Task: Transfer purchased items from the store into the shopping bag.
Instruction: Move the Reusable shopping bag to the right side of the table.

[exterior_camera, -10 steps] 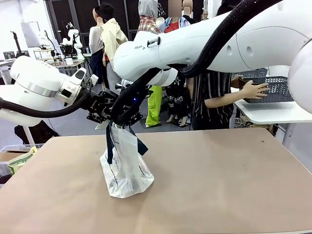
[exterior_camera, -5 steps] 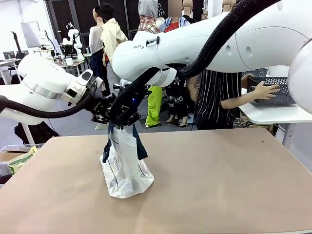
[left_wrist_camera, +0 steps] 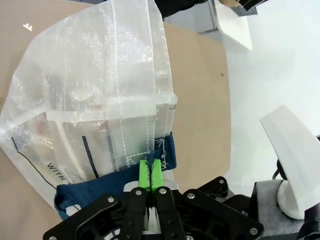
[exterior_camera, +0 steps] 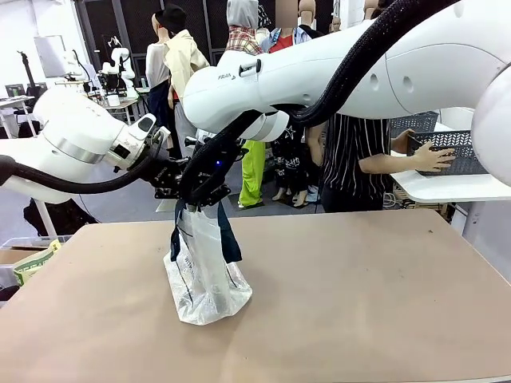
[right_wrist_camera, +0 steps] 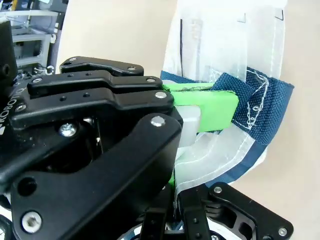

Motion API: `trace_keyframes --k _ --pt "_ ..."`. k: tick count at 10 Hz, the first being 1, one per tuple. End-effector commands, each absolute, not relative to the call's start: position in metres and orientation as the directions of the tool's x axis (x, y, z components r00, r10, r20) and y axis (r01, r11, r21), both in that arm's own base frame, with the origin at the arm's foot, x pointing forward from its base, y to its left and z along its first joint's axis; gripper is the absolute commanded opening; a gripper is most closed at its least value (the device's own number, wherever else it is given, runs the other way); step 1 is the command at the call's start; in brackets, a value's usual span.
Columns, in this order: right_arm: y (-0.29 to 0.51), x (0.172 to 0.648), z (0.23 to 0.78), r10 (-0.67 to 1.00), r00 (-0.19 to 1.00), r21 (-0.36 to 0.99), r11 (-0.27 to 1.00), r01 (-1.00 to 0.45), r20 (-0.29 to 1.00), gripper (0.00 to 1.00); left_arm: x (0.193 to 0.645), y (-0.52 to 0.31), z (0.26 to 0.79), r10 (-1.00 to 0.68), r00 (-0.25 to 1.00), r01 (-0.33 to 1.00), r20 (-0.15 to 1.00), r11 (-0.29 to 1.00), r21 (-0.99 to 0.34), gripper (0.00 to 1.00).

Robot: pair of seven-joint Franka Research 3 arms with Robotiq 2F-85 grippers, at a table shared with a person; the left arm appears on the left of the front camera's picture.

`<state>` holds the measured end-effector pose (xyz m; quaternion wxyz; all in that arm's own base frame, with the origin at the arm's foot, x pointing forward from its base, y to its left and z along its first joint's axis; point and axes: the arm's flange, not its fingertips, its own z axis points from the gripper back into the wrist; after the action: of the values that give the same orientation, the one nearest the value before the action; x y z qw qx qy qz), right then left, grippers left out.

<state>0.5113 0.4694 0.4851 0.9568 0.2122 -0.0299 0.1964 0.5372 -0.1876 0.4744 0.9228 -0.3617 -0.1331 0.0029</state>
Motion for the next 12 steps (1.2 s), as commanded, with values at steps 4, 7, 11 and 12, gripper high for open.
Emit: trace_keyframes --k 4,7,11,12 --pt "0.4636 0.5074 0.4848 0.346 0.929 0.415 0.832 -0.368 0.13 0.0 0.5406 -0.1926 0.4752 0.117 0.964 0.07 0.237 0.751 -0.657 0.0" --pt "0.4626 0.5078 0.4843 0.345 0.929 0.417 0.831 -0.368 0.131 0.0 0.5412 -0.1921 0.4747 0.123 0.965 0.06 0.232 0.757 -0.651 0.0" --pt "0.4616 0.5058 0.4857 0.353 0.928 0.407 0.835 -0.37 0.12 0.46 0.5415 -0.1916 0.4745 0.123 0.966 0.056 0.228 0.759 -0.649 0.0" --pt "0.4617 0.5065 0.4853 0.351 0.929 0.408 0.836 -0.367 0.117 0.65 0.5418 -0.1915 0.4744 0.122 0.966 0.057 0.228 0.76 -0.648 0.0"
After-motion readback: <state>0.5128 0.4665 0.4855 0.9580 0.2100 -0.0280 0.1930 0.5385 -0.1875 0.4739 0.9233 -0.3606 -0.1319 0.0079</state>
